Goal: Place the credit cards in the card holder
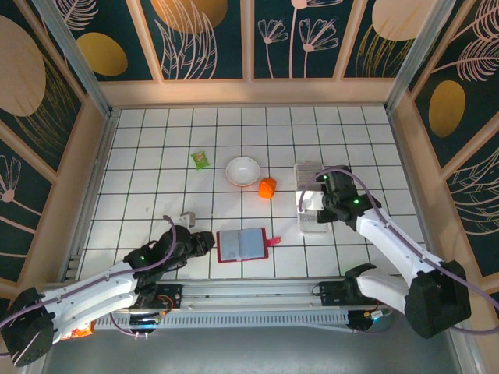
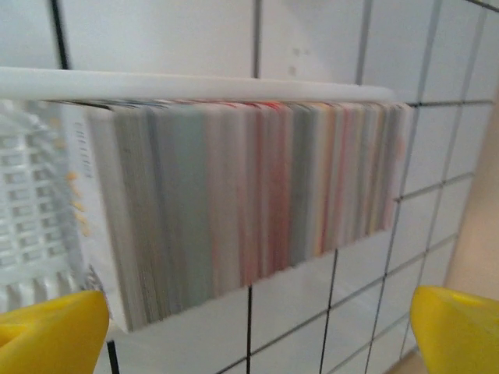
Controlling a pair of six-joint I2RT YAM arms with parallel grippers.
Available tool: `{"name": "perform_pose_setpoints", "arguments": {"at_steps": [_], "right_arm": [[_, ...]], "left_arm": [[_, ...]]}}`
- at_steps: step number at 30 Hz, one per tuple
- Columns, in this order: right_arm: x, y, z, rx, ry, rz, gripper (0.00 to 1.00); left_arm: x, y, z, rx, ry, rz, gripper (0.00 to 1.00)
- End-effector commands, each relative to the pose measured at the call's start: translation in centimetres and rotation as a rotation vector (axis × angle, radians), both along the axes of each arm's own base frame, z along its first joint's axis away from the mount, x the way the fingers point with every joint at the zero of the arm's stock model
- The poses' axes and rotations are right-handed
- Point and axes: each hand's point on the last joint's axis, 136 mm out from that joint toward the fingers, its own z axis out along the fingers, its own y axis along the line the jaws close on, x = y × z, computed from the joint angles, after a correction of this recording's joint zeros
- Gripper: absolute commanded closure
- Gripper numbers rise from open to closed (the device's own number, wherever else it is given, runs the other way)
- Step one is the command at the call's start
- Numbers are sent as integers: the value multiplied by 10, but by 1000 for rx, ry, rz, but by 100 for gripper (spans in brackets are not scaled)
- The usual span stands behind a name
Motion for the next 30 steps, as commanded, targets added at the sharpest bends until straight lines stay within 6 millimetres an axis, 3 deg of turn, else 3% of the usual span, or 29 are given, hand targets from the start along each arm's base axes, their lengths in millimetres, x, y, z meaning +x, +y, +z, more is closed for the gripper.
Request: {"name": "perform_pose_setpoints", "arguments": {"at_steps": [1, 10, 16, 20, 26, 30], "right_arm": [[4, 15, -1, -8, -35, 123, 1], [1, 26, -27, 3, -21, 171, 1], [2, 34, -33, 4, -6, 189, 2], [4, 37, -37, -12, 3, 200, 9], [6, 35, -38, -36, 19, 201, 30], [6, 32, -36, -44, 16, 195, 36]], "left_arm": [[-2, -6, 2, -8, -9, -41, 69], [-5, -7, -1, -13, 7, -46, 70], [-5, -7, -1, -17, 11, -47, 71], [-6, -8, -1, -20, 15, -52, 72], [-7, -6, -4, -18, 22, -49, 72], [-8, -6, -4, -19, 24, -49, 72]]}}
